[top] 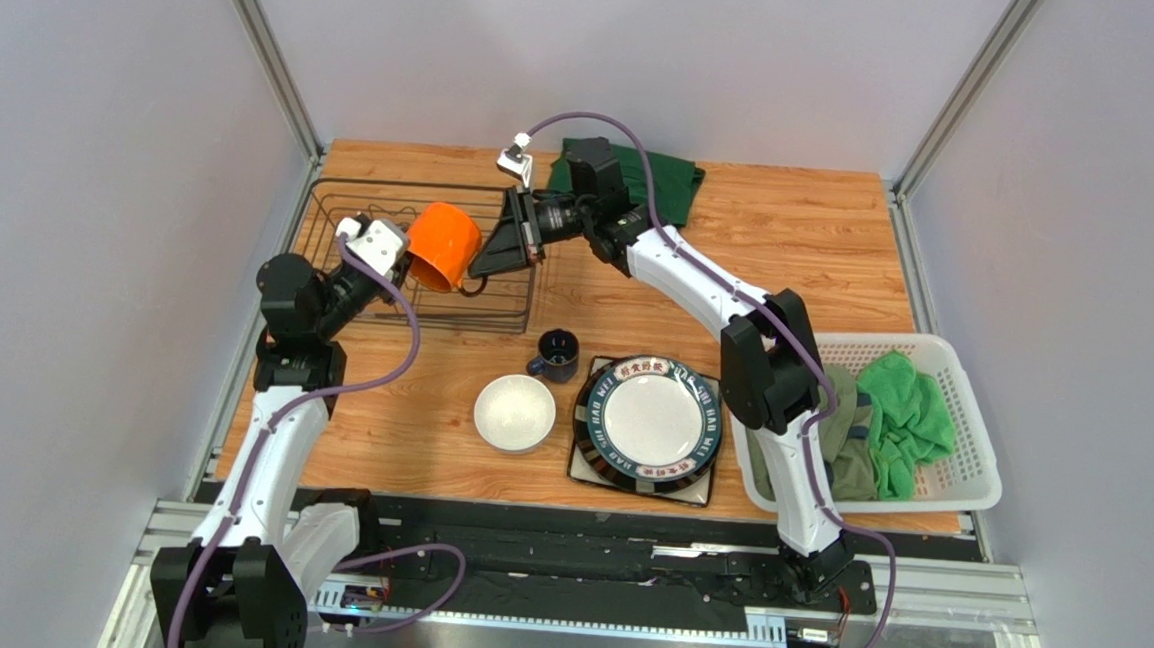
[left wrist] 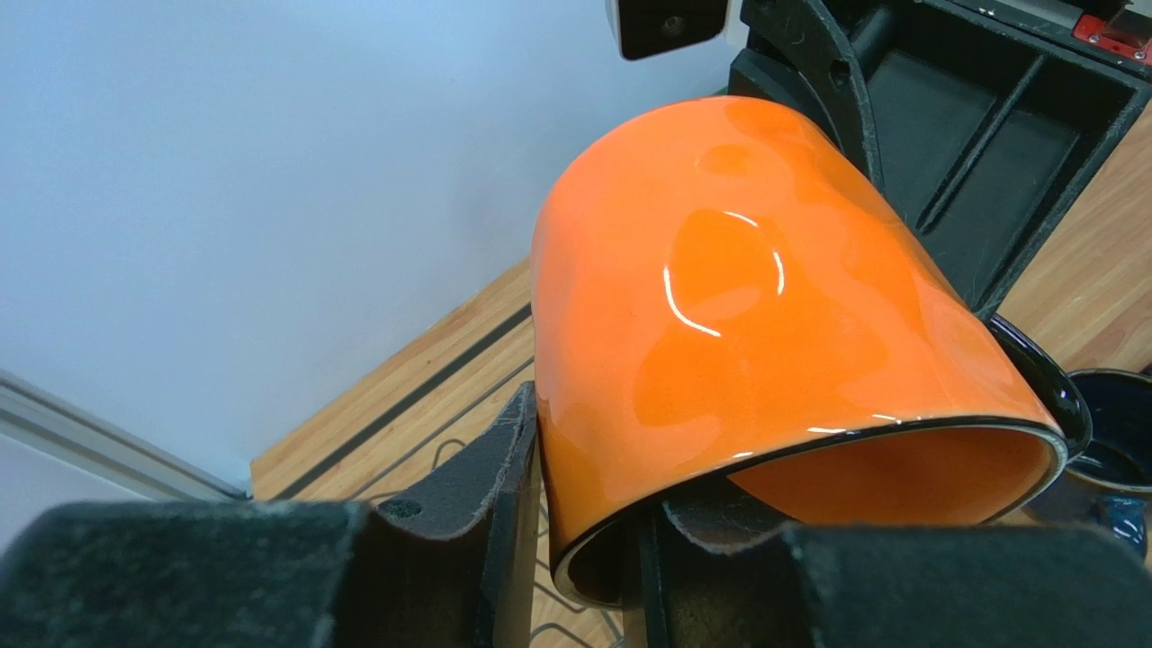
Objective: Unload the mixed dishes from the dish rack
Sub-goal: Place the cup at the center of the board.
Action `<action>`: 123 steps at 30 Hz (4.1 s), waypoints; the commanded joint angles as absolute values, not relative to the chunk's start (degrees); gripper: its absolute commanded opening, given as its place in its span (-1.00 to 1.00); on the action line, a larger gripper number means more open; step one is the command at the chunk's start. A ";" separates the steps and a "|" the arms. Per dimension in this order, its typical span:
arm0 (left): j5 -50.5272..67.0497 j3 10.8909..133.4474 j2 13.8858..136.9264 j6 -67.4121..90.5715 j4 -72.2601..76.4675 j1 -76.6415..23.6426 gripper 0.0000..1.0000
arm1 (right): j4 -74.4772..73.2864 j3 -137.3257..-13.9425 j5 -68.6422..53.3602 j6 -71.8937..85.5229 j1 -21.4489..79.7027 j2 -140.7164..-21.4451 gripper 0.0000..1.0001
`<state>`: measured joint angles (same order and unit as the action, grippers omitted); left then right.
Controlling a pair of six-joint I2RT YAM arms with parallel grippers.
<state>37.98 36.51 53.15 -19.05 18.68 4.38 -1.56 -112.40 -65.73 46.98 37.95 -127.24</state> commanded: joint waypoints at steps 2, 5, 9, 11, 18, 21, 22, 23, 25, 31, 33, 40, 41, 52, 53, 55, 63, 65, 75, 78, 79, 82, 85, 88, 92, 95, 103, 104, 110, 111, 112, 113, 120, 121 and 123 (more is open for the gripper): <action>40.26 37.18 50.80 -18.81 19.33 3.96 -1.00 | 5.63 -114.17 -69.87 49.39 38.41 -123.75 -0.51; 39.64 36.74 50.54 -18.98 19.51 3.95 -1.00 | 5.62 -114.43 -69.96 49.39 38.32 -123.84 -0.30; 38.94 36.21 50.10 -18.72 19.86 3.96 -1.00 | 5.45 -114.43 -70.66 49.22 38.32 -123.84 -0.13; 38.50 36.04 49.83 -18.46 20.30 3.96 -1.00 | 5.27 -114.26 -70.66 48.87 38.23 -123.84 0.00; 37.00 37.00 47.82 -17.84 18.90 4.04 -1.00 | 1.50 -114.35 -69.08 45.36 37.88 -123.66 0.24; 36.74 37.97 46.94 -16.44 17.41 4.22 -1.00 | 0.36 -114.35 -68.55 44.04 37.97 -124.01 0.26; 36.83 38.23 46.67 -16.00 16.53 4.13 -1.00 | 0.26 -114.43 -68.38 43.95 37.88 -124.10 0.26; 36.91 38.49 46.23 -15.74 16.26 4.22 -1.00 | 0.26 -114.61 -68.38 43.60 37.88 -124.28 0.26; 36.65 38.93 45.62 -15.73 14.95 4.13 -1.00 | -1.48 -114.78 -68.03 42.90 37.79 -124.28 0.26; 35.86 41.83 44.03 -18.62 7.14 4.74 -1.00 | -11.85 -116.45 -62.77 33.50 37.18 -123.14 0.26; 35.95 43.50 43.77 -19.51 4.23 4.75 -1.00 | -14.50 -115.76 -61.09 30.69 37.18 -122.44 0.26; 34.63 50.00 43.68 -23.63 -12.27 5.01 -1.00 | -22.14 -115.14 -51.18 22.69 37.18 -119.54 0.24; 34.02 51.92 43.77 -24.43 -14.39 4.92 -1.00 | -23.63 -115.14 -49.93 21.89 37.18 -119.18 0.23; 31.73 61.34 48.86 -36.20 -46.30 4.92 -1.00 | -29.36 -112.33 -33.85 13.19 37.79 -114.26 0.23; 30.68 61.35 49.39 -36.73 -47.88 4.92 -1.00 | -29.96 -112.32 -33.05 12.75 37.88 -114.00 0.23; 29.36 61.00 50.53 -38.05 -51.49 4.92 -1.00 | -30.41 -112.24 -31.39 11.61 38.32 -113.29 0.23; 25.14 58.97 53.08 -40.08 -58.61 4.83 -1.00 | -32.25 -111.97 -27.25 7.82 40.34 -111.45 0.23; 24.70 59.85 55.45 -39.90 -60.02 4.92 -1.00 | -32.34 -111.80 -26.90 7.30 40.69 -111.36 0.23; 20.48 59.85 66.87 -36.83 -59.51 3.34 -1.00 | -33.14 -111.45 -23.65 4.31 42.54 -110.48 0.23; 19.60 59.68 69.60 -36.21 -58.63 2.99 -1.00 | -33.31 -111.45 -22.33 3.87 42.63 -110.13 0.27; 19.51 59.68 70.22 -36.04 -58.54 2.99 -1.00 | -33.48 -111.45 -21.28 3.69 42.63 -110.04 0.28; 19.08 59.33 72.77 -35.25 -57.48 2.55 -1.00 | -33.57 -111.36 -18.29 3.08 42.63 -109.34 0.31; 18.46 58.27 74.70 -34.45 -54.68 1.85 -1.00 | -33.49 -110.92 -14.96 2.29 42.63 -108.37 0.34; 18.28 58.10 77.25 -33.75 -53.26 0.71 -1.00 | -33.57 -110.66 -11.52 1.67 42.54 -107.76 0.37; 17.05 58.18 80.41 -32.61 -51.25 0.18 -1.00 | -33.57 -110.39 -7.92 0.79 42.63 -107.23 0.45; 16.44 58.36 82.88 -31.82 -50.54 -1.93 -1.00 | -33.49 -110.13 -6.68 0.35 42.63 -106.79 0.47; 13.89 56.69 85.60 -29.89 -47.20 -3.16 -1.00 | -33.49 -110.13 -1.68 -1.41 42.54 -105.73 0.49; 13.89 56.43 85.69 -29.62 -46.59 -3.43 -1.00 | -33.49 -110.13 -1.23 -1.41 42.54 -105.65 0.49; 11.87 54.76 86.31 -28.39 -44.65 -4.57 -1.00 | -33.40 -109.95 1.65 -2.11 42.54 -105.29 0.50; 11.52 54.67 86.40 -28.30 -44.56 -4.66 -1.00 | -33.40 -109.86 1.93 -2.37 42.54 -105.29 0.51; 11.17 54.58 86.31 -28.13 -44.39 -5.01 -1.00 | -33.40 -109.86 1.93 -2.29 42.54 -105.29 0.50; 11.08 54.49 86.40 -27.95 -44.30 -5.18 -1.00 | -33.49 -109.86 1.93 -2.37 42.54 -105.29 0.51; 9.58 54.32 85.96 -27.25 -43.95 -5.80 -0.98 | -32.96 -108.55 2.28 -3.07 42.54 -104.85 0.52; 9.49 54.32 85.96 -27.25 -44.03 -5.89 -0.95 | -33.05 -108.46 2.46 -3.16 42.45 -104.77 0.52; 9.58 54.32 85.96 -27.07 -44.12 -5.98 -0.85 | -32.87 -108.11 2.99 -3.51 42.36 -104.50 0.53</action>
